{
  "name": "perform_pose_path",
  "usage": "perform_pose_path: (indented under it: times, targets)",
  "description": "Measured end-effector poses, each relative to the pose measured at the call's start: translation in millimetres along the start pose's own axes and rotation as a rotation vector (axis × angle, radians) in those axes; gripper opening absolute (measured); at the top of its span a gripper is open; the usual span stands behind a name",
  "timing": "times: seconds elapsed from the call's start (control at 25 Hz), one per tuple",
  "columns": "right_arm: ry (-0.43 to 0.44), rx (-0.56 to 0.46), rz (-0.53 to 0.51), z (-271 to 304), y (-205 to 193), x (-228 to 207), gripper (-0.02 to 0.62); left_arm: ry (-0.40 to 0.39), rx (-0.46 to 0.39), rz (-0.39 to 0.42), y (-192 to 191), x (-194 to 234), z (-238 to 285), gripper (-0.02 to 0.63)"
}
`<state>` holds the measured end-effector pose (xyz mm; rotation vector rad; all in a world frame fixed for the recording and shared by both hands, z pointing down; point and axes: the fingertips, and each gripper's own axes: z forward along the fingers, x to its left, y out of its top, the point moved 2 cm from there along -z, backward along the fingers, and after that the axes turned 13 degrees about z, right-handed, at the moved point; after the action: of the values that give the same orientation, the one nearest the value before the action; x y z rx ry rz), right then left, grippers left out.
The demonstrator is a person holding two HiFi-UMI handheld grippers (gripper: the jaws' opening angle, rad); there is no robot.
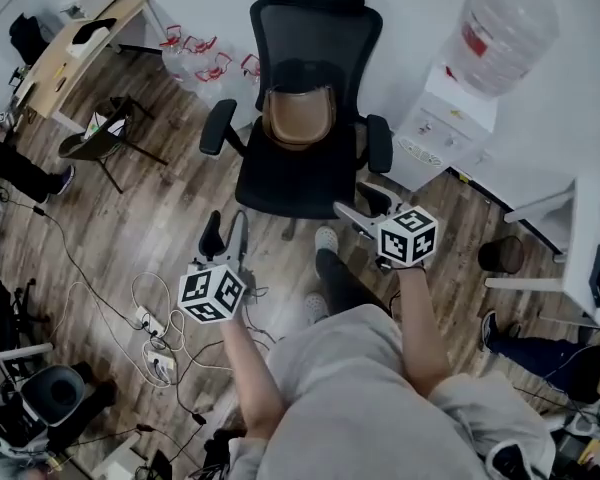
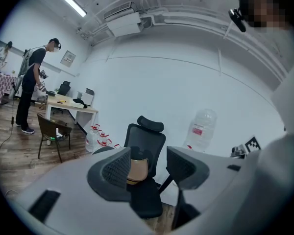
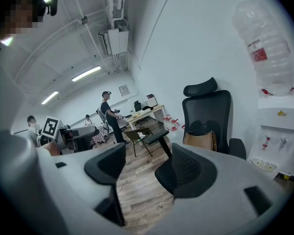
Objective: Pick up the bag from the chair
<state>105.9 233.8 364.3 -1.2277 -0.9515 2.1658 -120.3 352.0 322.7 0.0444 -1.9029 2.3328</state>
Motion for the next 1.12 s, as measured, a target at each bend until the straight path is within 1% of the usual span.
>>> perform_pose_path:
  times: [0.16, 0.32, 0.48, 0.6, 0.72, 0.88, 1.12]
  targets:
    - [-0.001, 0.005, 0.023, 31.7, 19.4, -24.8, 0.299, 0.020, 0.020, -0.002, -1.6, 14.4, 30.9, 0.221]
    - [0.015, 0.024, 0.032, 65.5, 46.8, -56.7, 0.299, 0.048, 0.036, 0.002, 3.4, 23.4, 70.8, 0.221]
    - [0.013, 0.050, 0.043, 99.5, 76.1, -84.8, 0.299, 0.066, 0.091, 0.019, 7.3, 34.2, 110.9, 0.221]
    - [0.018, 0.067, 0.052, 119.4, 95.3, -106.3, 0.301, 0.085, 0.114, 0.015, 14.3, 40.2, 140.9, 0.221]
    - [0.022, 0.070, 0.067, 131.5, 112.5, -130.8, 0.301, 0.089, 0.132, 0.038, 23.6, 34.7, 173.1, 0.221]
    - [0.016, 0.047, 0.120, 141.4, 130.4, -165.2, 0.302, 0.074, 0.171, 0.096, 30.9, 16.4, 211.5, 0.221]
    - [0.037, 0.054, 0.181, 153.9, 125.3, -188.6, 0.307, 0.050, 0.229, 0.139, 29.5, -1.8, 249.8, 0.221]
